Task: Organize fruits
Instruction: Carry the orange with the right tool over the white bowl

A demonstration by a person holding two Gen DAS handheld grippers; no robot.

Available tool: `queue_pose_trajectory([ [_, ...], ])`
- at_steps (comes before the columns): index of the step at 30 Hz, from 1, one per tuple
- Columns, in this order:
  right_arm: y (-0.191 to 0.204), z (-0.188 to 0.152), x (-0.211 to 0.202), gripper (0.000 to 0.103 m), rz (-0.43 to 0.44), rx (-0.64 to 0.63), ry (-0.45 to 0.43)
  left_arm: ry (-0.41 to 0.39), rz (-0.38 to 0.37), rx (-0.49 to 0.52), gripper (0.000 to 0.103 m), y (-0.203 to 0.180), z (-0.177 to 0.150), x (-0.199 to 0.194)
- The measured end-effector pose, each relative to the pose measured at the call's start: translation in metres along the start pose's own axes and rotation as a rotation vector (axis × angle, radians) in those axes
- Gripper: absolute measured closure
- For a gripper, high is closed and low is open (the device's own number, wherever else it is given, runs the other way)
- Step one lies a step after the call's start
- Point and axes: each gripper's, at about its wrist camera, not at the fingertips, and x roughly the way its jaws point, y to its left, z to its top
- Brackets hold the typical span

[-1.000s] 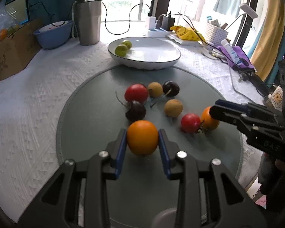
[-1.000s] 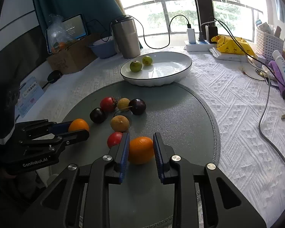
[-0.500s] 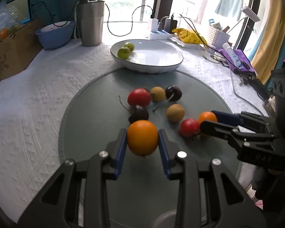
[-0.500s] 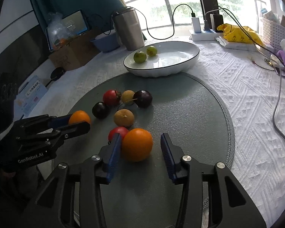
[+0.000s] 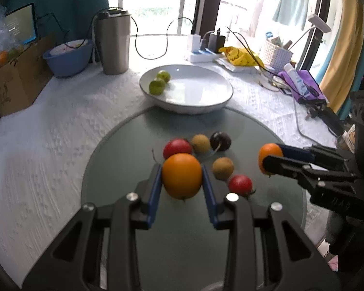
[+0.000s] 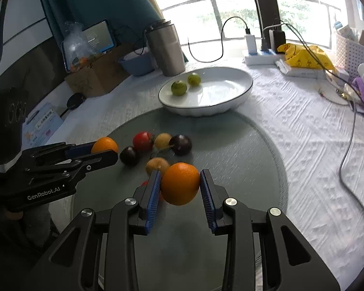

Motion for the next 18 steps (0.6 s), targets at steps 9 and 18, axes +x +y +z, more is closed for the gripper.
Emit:
queue_pose_trajectory([
  [9,-0.011,0.025,-0.003,0.068,-0.021,-0.001,-0.036,-0.02,-0.009,0.008,0.069,0.002,0.021,0.004],
  [18,-0.026,0.053,0.0,0.068,-0.045,-0.004,-0.057,-0.032,-0.02,0.013,0.069,0.007,0.042,0.015],
])
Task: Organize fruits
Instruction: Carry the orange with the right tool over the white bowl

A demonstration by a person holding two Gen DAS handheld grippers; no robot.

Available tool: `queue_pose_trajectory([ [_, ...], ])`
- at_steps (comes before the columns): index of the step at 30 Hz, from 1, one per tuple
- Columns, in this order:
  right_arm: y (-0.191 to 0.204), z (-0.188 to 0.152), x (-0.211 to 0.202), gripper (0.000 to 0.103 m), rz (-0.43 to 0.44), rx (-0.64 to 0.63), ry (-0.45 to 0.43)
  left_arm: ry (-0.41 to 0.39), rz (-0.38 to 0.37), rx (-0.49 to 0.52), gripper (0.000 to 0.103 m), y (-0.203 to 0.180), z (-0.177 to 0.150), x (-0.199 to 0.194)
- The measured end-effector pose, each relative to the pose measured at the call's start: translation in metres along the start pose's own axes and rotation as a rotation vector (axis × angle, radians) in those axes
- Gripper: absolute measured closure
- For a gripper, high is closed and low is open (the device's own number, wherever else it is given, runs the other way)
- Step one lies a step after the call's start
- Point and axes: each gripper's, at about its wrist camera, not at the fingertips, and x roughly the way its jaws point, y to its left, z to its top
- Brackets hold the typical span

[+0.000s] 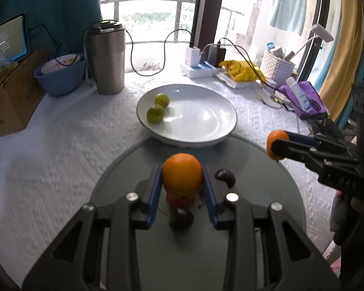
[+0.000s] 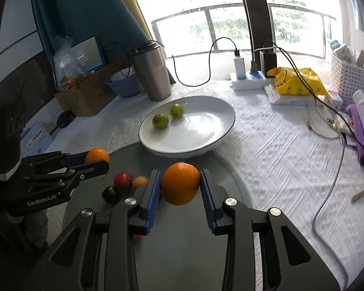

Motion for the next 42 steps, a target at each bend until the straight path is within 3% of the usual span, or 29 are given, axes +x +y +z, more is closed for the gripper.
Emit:
queue_pose_trajectory([
  [24,-0.027,0.055,0.052,0.068,0.0,0.0,0.01,0.009,-0.039,0.02,0.069,0.016,0.055,0.069],
  [42,-0.037,0.081,0.11,0.068,0.007,0.006,0.058,0.044,-0.078,-0.011,0.069,0.024,0.072,0.112],
])
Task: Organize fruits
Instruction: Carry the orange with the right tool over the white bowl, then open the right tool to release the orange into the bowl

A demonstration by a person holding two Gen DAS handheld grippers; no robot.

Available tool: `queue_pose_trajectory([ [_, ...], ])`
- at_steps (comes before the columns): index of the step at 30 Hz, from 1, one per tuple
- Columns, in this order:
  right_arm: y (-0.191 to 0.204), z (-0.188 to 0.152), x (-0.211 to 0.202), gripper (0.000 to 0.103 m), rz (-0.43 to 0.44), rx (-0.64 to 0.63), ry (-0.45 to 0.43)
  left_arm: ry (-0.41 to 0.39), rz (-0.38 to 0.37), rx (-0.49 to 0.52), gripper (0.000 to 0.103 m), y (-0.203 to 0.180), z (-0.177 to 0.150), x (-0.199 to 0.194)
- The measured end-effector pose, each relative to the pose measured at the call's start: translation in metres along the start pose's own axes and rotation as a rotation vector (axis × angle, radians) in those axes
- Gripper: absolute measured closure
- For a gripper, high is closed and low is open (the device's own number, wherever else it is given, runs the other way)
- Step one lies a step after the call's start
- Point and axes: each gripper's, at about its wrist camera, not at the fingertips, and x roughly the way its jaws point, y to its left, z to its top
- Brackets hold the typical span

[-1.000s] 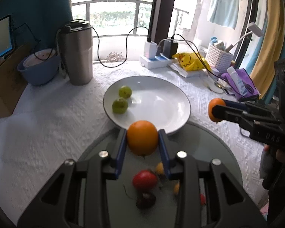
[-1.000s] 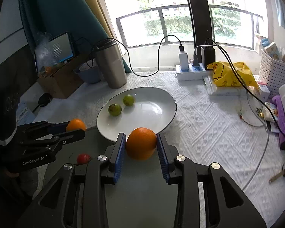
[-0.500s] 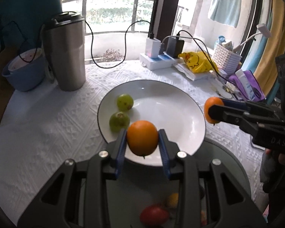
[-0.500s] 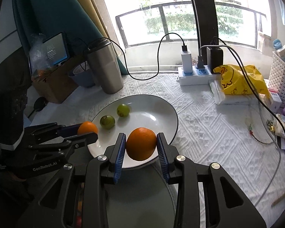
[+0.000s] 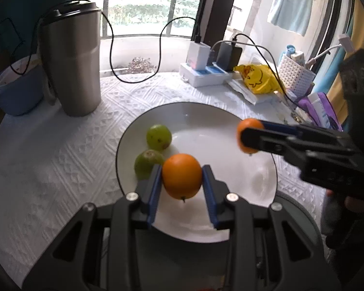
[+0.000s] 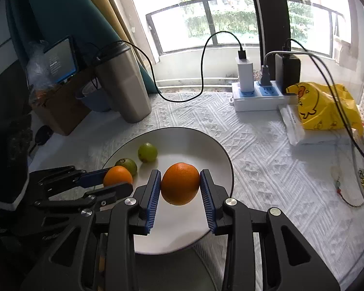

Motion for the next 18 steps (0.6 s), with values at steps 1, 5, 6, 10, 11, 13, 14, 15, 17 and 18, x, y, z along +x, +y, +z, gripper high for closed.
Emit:
queue_pose_trajectory([
  [1,0.0,0.002,0.004,0.068,0.0,0.002,0.005,-0.001,0.0,-0.002,0.068,0.0,0.001,0.0],
  [5,0.0,0.005,0.018,0.068,0.002,0.007,0.02,-0.005,0.0,-0.006,0.068,0.001,0.003,-0.001],
  [6,-0.001,0.005,0.02,0.068,0.002,0.01,0.023,-0.003,-0.003,-0.006,0.068,0.001,0.003,-0.001],
  [10,-0.003,0.005,0.027,0.068,-0.003,0.02,0.035,-0.003,-0.008,-0.014,0.068,0.002,0.003,-0.001],
  [11,-0.003,0.005,0.028,0.068,-0.004,0.019,0.039,-0.004,-0.007,-0.017,0.068,0.002,0.003,-0.002],
  [13,-0.003,0.004,0.03,0.068,-0.02,0.022,0.045,-0.007,-0.003,-0.021,0.068,0.003,0.002,-0.003],
  [14,-0.004,0.004,0.03,0.068,-0.027,0.027,0.044,-0.008,-0.001,-0.024,0.068,0.003,0.002,-0.004],
  [15,-0.005,0.005,0.029,0.068,-0.034,0.032,0.044,-0.011,0.0,-0.027,0.068,0.004,0.002,-0.005],
  [17,-0.006,0.006,0.027,0.068,-0.043,0.043,0.042,-0.019,0.004,-0.032,0.068,0.005,0.002,-0.009],
  [18,-0.006,0.006,0.025,0.067,-0.047,0.045,0.039,-0.022,0.005,-0.033,0.068,0.005,0.001,-0.011],
])
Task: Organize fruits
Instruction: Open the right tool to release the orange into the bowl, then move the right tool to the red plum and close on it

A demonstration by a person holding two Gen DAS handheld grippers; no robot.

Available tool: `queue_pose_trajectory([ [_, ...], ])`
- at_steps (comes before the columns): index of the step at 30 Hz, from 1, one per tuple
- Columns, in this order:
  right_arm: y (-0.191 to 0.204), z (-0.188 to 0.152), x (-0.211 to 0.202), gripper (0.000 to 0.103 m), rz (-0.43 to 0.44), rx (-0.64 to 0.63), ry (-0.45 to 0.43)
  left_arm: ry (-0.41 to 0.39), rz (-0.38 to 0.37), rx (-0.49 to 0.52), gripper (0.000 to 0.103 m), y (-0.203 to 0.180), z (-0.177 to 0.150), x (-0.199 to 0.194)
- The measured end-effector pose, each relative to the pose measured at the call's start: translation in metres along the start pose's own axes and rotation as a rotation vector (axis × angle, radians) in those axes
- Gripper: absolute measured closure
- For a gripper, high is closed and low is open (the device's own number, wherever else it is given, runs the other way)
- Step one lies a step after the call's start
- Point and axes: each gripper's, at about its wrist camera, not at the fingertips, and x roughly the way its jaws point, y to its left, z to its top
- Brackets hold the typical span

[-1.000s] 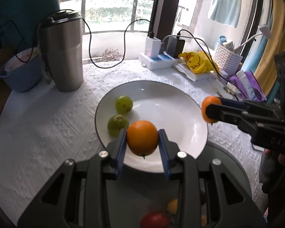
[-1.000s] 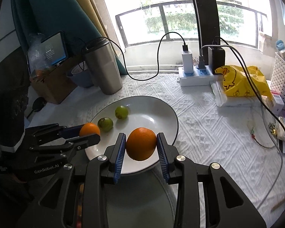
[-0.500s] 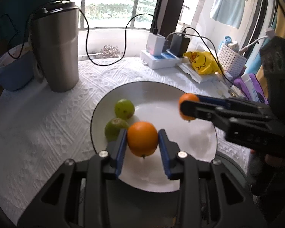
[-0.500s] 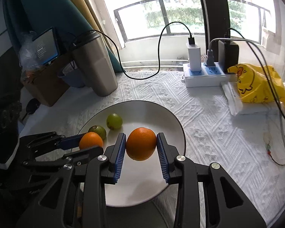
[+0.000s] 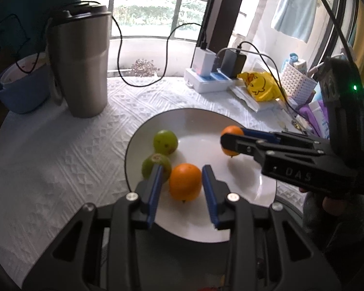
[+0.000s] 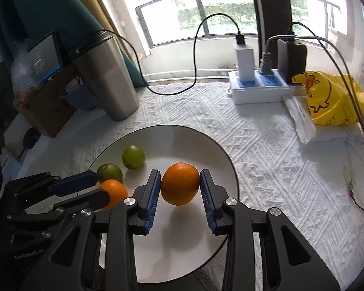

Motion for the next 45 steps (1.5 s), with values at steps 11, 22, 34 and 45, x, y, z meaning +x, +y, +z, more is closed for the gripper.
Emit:
queue_pose_trajectory([
  [11,0.012,-0.001,-0.026,0.059,-0.02,-0.004,-0.038,-0.036,0.02,-0.013,0.068,0.001,-0.009,-0.028],
  [22,0.029,-0.017,-0.055,0.059,-0.03,-0.01,-0.055,-0.067,0.021,-0.014,0.068,0.0,-0.022,-0.056],
  [34,0.05,-0.035,-0.081,0.059,-0.039,-0.023,-0.077,-0.097,0.027,-0.021,0.067,0.002,-0.043,-0.087],
  [45,0.064,-0.059,-0.103,0.059,-0.041,-0.026,-0.092,-0.107,0.023,-0.012,0.067,-0.003,-0.067,-0.108],
])
